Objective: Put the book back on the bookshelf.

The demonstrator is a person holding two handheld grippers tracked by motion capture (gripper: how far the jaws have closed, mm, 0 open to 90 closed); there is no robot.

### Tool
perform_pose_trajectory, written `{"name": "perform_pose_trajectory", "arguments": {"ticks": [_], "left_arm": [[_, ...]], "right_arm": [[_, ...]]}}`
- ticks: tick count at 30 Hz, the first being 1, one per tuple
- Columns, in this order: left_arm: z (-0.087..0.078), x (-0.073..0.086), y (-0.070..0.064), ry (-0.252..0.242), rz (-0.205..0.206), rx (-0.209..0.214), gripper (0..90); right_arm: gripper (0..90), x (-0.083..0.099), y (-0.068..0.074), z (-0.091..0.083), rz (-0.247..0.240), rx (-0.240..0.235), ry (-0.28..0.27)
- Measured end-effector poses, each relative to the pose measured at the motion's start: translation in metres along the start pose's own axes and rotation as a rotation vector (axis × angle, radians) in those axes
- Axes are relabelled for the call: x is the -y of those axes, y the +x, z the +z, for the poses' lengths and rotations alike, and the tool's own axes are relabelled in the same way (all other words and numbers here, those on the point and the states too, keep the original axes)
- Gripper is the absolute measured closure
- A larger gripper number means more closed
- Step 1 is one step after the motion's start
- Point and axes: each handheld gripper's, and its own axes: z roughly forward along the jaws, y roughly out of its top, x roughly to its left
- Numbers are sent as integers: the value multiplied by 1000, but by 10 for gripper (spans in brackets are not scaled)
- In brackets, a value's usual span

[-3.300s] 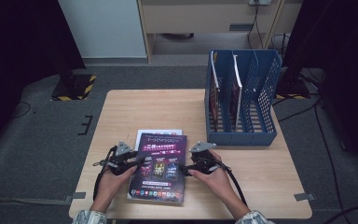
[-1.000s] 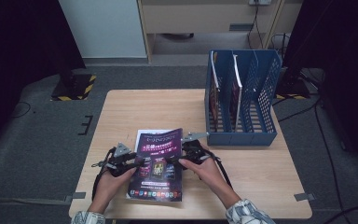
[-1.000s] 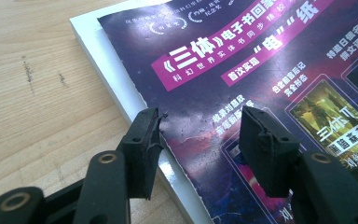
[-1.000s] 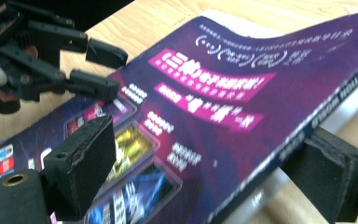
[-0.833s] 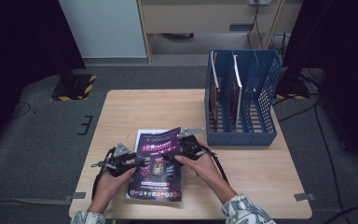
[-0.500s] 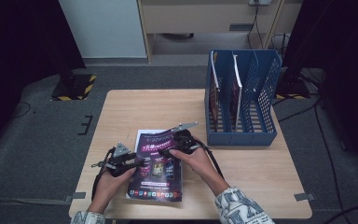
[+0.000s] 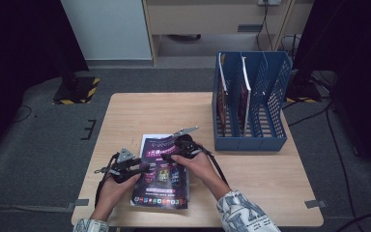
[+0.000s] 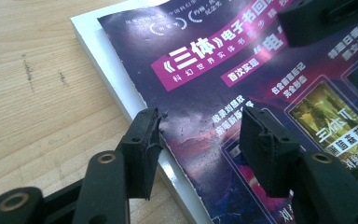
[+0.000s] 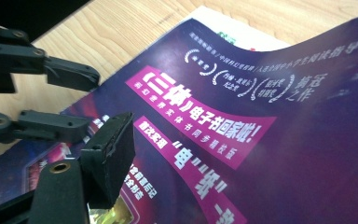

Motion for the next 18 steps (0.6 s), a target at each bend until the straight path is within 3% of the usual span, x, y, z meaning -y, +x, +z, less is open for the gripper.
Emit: {"name": "perform_pose_trajectory", "arguments": {"ticks": [2, 5, 10, 13, 18], "left_arm": [[0, 0, 0, 0, 0, 0, 469], [0, 0, 0, -3, -3, 2, 463], [1, -1, -1, 2, 3, 8, 373], [1, -1, 1, 2, -2, 16, 291], [-2, 0, 5, -28, -30, 24, 263]], "right_arm": [[327, 0, 1, 1, 3, 21, 12], [453, 0, -1, 1, 27, 43, 15], [645, -4, -1, -2, 53, 62, -43], [723, -8, 1, -7, 37, 60, -83], [779, -18, 11, -19, -42, 62, -140]]}}
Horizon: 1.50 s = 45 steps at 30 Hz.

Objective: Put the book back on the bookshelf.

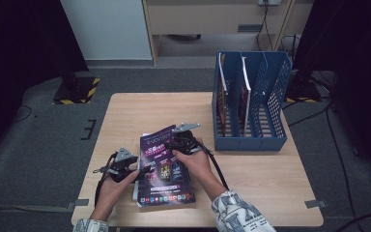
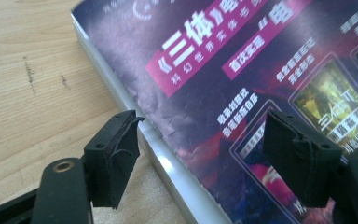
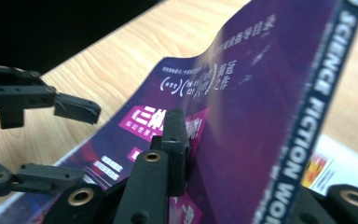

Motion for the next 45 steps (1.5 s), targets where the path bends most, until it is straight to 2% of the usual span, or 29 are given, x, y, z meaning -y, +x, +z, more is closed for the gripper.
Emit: {"name": "perform_pose_trajectory", "arguments": {"ticks": [4, 12, 17, 23, 27, 32, 35, 37, 38, 41, 45], "left_arm": [[2, 0, -1, 6, -4, 33, 264], [2, -1, -1, 6, 0, 38, 256], [-2, -4, -1, -33, -1, 40, 258], [3, -4, -4, -19, 9, 83, 254], [5, -4, -6, -19, 1, 116, 272], [6, -5, -7, -19, -25, 152, 391], [6, -6, -4, -15, -42, 157, 454], [6, -6, 1, -17, -89, 168, 542], [5, -6, 3, -16, -97, 170, 582], [3, -7, 3, -18, -79, 152, 681], [1, -9, 2, -11, -66, 135, 742]], "right_arm": [[796, -9, 5, -10, -41, 12, -47], [809, -21, 10, -27, -75, 15, -144], [817, -28, 11, -35, -86, 4, -190], [821, -34, 16, -41, -103, -7, -220], [825, -38, 18, -44, -112, -15, -244], [830, -42, 20, -48, -117, -27, -275], [832, -42, 21, -49, -118, -38, -283], [833, -41, 21, -48, -114, -42, -281], [833, -41, 21, -48, -115, -45, -281], [834, -39, 21, -47, -120, -48, -283], [832, -39, 20, -48, -129, -51, -282]]}}
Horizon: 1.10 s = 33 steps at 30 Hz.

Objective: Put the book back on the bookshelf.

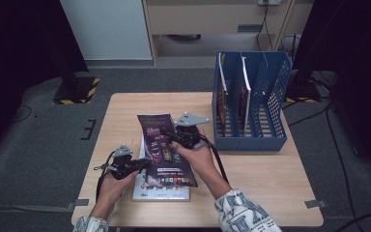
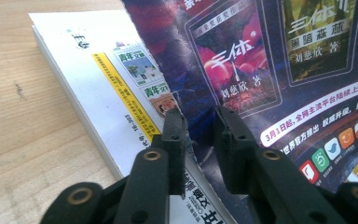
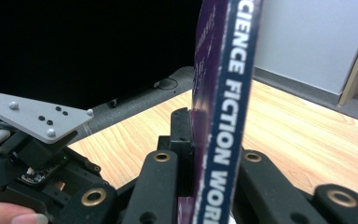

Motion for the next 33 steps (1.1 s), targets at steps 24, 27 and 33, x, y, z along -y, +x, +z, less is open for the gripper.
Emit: {"name": "perform_pose_trajectory", "arguments": {"ticks": [24, 27, 33], "left_arm": [[-12, -7, -4, -64, 68, -30, 812], [-13, -8, -6, -69, 79, -37, 813], [-15, -9, -8, -70, 94, -45, 813]], "right_arm": [[699, -23, -6, -14, -49, -15, 24], [655, -28, -5, -15, -47, -21, 24], [619, -34, -8, -17, -40, -54, 22]]}}
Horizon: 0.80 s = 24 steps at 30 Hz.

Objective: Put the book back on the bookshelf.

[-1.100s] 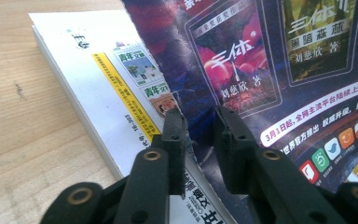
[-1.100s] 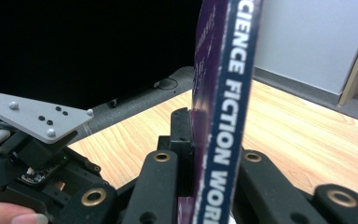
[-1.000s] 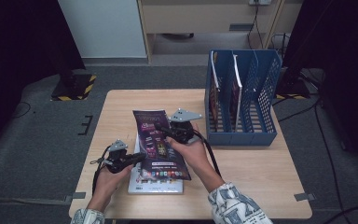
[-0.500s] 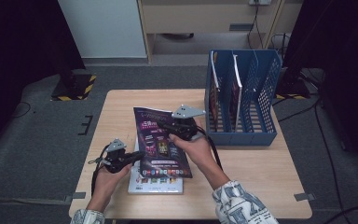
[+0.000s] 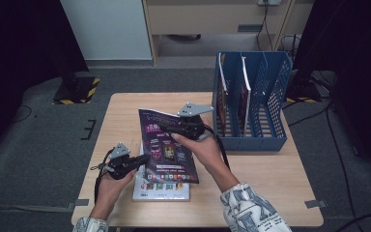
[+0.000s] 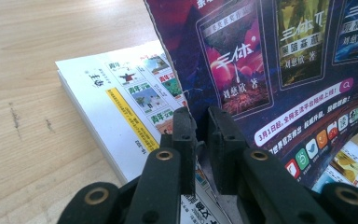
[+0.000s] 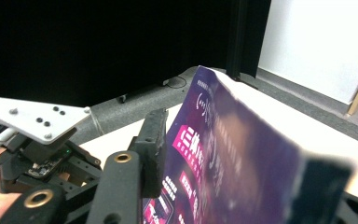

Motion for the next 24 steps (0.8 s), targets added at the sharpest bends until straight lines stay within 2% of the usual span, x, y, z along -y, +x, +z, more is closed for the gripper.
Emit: {"name": "perform_pose_trajectory", "arguments": {"ticks": [7, 13, 19, 24], "left_arm": [[-3, -2, -2, -19, 24, -9, 816], [-3, -2, -3, -24, 33, -11, 816], [-4, -2, -4, -29, 47, -13, 817], [-4, -2, -4, -30, 42, -14, 817]], "right_arm": [[705, -4, -5, -3, 35, 27, 11], [769, -3, -8, -4, 44, 40, 18], [789, -2, -10, -4, 54, 38, 27], [824, -2, -10, -5, 55, 48, 29]]}}
